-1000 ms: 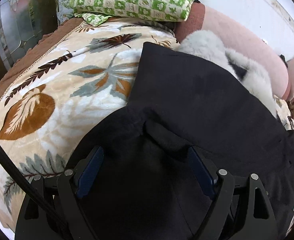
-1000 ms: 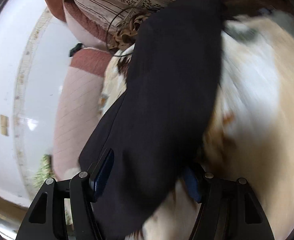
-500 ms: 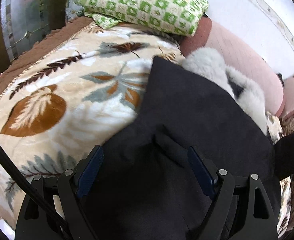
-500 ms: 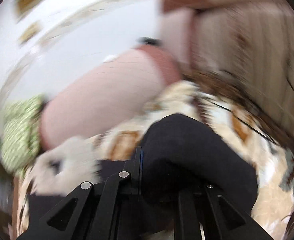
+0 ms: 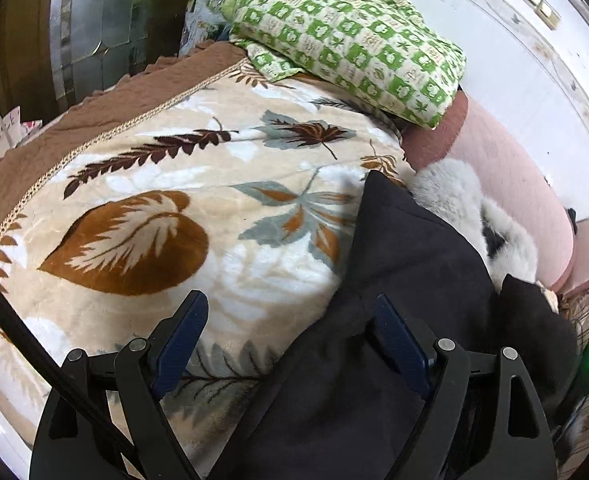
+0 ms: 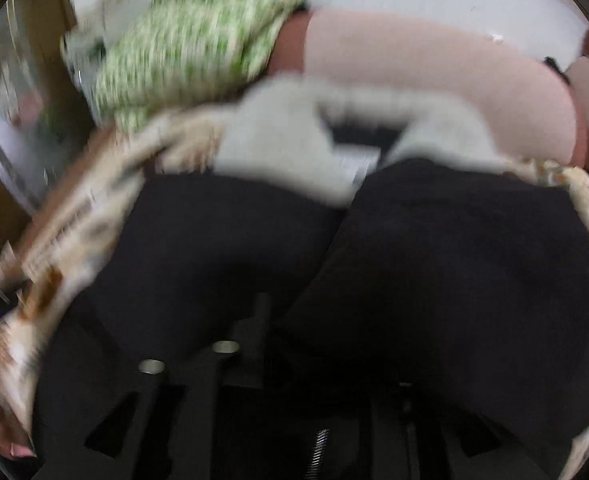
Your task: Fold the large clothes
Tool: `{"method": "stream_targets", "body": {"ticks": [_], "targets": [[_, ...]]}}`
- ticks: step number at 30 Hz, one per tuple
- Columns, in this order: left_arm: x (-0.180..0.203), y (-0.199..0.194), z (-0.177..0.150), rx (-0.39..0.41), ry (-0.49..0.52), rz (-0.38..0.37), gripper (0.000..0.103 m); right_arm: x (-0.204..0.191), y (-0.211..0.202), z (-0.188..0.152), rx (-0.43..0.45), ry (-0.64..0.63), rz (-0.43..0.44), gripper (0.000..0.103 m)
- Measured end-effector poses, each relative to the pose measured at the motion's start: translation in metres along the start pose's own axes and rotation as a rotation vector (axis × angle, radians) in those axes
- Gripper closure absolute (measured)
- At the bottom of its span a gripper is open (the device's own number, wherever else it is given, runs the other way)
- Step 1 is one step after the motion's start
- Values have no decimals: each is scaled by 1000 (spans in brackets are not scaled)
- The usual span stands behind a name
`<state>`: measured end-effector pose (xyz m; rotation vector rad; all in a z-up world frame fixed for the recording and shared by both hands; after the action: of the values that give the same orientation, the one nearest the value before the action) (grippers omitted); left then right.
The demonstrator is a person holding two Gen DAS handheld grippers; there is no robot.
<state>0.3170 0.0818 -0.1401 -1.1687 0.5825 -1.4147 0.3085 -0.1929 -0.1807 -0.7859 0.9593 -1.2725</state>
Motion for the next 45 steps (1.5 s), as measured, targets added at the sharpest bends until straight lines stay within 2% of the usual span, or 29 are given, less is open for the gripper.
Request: {"method": "stream_targets", "body": {"ticks": [1, 3, 6, 8, 10, 12, 14, 16, 18, 20, 22, 23, 26, 28, 30, 32, 34, 35, 36, 37, 39, 40, 43, 45], "targets": [[-1, 0, 0, -6, -3, -10, 18, -6, 0, -7, 8, -25, 2, 43], [0, -1, 0, -8, -5, -22, 18, -17, -11, -25, 10, -59, 38, 29], [3, -3, -1, -4, 1, -25, 18, -22, -35, -52, 3, -45, 148, 28], [6, -2, -4, -8, 6, -30, 18, -22, -53, -64, 19, -19, 189, 28], [9, -2, -6, -6, 13, -31, 18, -8, -71, -73, 48, 26, 202, 28], [12, -2, -8, -1, 22, -26, 18, 25, -99, -81, 118, 119, 198, 28], [15, -2, -9, 3, 29, -23, 18, 64, -121, -80, 203, 223, 159, 32], [17, 0, -9, 6, 34, -15, 18, 104, -134, -77, 268, 345, 122, 40], [19, 2, -10, 6, 39, -8, 18, 132, -130, -71, 285, 445, 114, 42], [20, 4, -10, 4, 44, 0, 18, 160, -105, -55, 235, 555, 104, 52], [20, 4, -10, 6, 49, 4, 18, 170, -73, -41, 169, 614, 123, 63], [20, 3, -9, 10, 52, 6, 18, 173, -60, -38, 136, 626, 138, 66], [16, 0, -5, 33, 48, 28, 18, 143, -46, -18, 105, 572, 203, 72], [14, 0, -2, 32, 39, 22, 18, 101, -52, 4, 115, 447, 212, 81], [12, 2, 1, 25, 25, 12, 18, 63, -58, 20, 123, 335, 205, 81], [11, 4, 2, 21, 20, 16, 18, 13, -61, 37, 116, 200, 241, 81], [11, 7, 1, 14, 24, 19, 18, -28, -54, 45, 71, 101, 343, 80], [12, 8, 0, 12, 28, 17, 18, -54, -46, 46, 6, 46, 434, 79], [12, 9, 0, 10, 31, 17, 18, -72, -38, 43, -49, 15, 479, 78], [13, 9, -1, 7, 34, 17, 18, -81, -34, 41, -67, 2, 477, 78], [13, 10, -1, 0, 34, 5, 18, -89, -45, 41, -21, -21, 485, 78], [13, 10, -1, -3, 32, -9, 18, -89, -52, 39, 2, -21, 497, 74], [18, 12, -3, -25, 30, -58, 18, -74, -70, 35, 59, 11, 507, 62], [20, 14, -5, -37, 31, -69, 18, -58, -78, 29, 94, 36, 479, 61]]}}
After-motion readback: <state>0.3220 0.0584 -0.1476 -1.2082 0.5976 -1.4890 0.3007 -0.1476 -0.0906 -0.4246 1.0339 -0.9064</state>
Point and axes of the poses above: each gripper's, at about its wrist camera, not at the fingertips, and y roughly the way its jaws point, x to its right, z to its top, the point moved 10 cm from there along y, roughly the way its jaws point, and after that the axes turned 15 degrees about -x, right-handed, at the moved point
